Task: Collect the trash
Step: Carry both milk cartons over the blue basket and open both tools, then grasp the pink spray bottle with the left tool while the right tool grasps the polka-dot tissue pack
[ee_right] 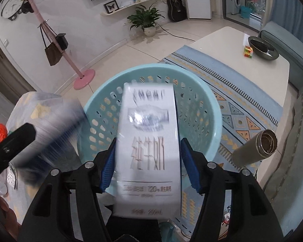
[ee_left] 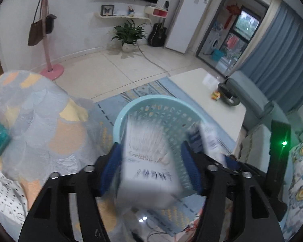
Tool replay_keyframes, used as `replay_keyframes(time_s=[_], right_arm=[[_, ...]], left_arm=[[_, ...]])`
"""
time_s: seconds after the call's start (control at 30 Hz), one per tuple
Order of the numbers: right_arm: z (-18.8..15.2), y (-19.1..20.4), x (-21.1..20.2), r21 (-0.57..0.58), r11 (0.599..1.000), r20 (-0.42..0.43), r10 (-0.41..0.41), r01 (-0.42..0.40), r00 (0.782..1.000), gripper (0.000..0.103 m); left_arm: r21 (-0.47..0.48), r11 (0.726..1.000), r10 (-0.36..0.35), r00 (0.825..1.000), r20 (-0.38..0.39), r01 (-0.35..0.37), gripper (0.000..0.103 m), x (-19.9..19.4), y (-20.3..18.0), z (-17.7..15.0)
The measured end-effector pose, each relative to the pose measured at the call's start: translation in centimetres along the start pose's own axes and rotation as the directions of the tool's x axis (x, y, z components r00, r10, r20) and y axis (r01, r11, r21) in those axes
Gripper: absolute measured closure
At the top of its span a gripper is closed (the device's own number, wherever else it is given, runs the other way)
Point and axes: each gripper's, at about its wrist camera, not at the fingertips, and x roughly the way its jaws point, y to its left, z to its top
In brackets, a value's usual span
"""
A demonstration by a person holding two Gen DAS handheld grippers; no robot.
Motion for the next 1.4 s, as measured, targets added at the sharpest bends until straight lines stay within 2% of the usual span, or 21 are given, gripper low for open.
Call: replay_keyframes(time_s=[0.33,0.6,0.77,0.87,0.97,1.03,1.13,1.27,1.37,1.4], right_arm=[[0.0,0.2,-2.4,-0.019,1.0,0.053,0.016,-0.014,0.998,0.041],[-1.5,5.8,-5.7,-0.17,0.981,0.108,0.117,-0.097,0.987,0.041],[-3.1,11.6,-7.9,-0.314,0.935,0.129,0.211,-0.162,0.969,0.041],[-4.1,15.1,-8.6,-0.389,0.901,0.119,0.256,-0.192,0.959,0.041],[-5.2,18.4,-8.9,-0.454,0.865,0.106,0.29,-0.213,0.951,0.041],[-6.0,20.7,-8.7,-0.483,0.839,0.081,0.327,-0.25,0.942,0.041],[-6.7,23.1,-7.9,-0.491,0.807,0.019,0.386,-0.328,0.922,0.041],[-7.4,25.7,-5.9,-0.476,0.798,-0.025,0.407,-0.369,0.913,0.041],[-7.5,26.9,-4.4,-0.481,0.813,-0.006,0.372,-0.329,0.928,0.041],[-7.4,27.2,-3.7,-0.478,0.819,-0.006,0.358,-0.317,0.934,0.041]], left_arm=[[-0.001,1.0,0.03,0.999,0.044,-0.03,0.037,-3.0,0.4,-1.4],[-0.049,0.997,0.068,0.99,0.122,-0.063,0.037,-8.8,3.3,-3.4],[-0.106,0.99,0.114,0.977,0.18,-0.096,0.037,-13.3,6.2,-4.7],[-0.139,0.98,0.169,0.961,0.217,-0.141,0.037,-16.5,8.6,-5.5],[-0.171,0.963,0.246,0.938,0.244,-0.208,0.035,-19.6,11.4,-6.5],[-0.204,0.946,0.299,0.918,0.262,-0.25,0.028,-21.6,13.8,-7.3],[-0.254,0.917,0.372,0.891,0.259,-0.308,0.027,-24.1,17.8,-8.6],[-0.305,0.877,0.444,0.869,0.221,-0.371,0.026,-26.3,23.3,-9.2],[-0.335,0.838,0.508,0.84,0.189,-0.431,0.026,-27.2,27.1,-9.8],[-0.34,0.832,0.513,0.841,0.169,-0.439,0.026,-27.1,28.6,-10.0]])
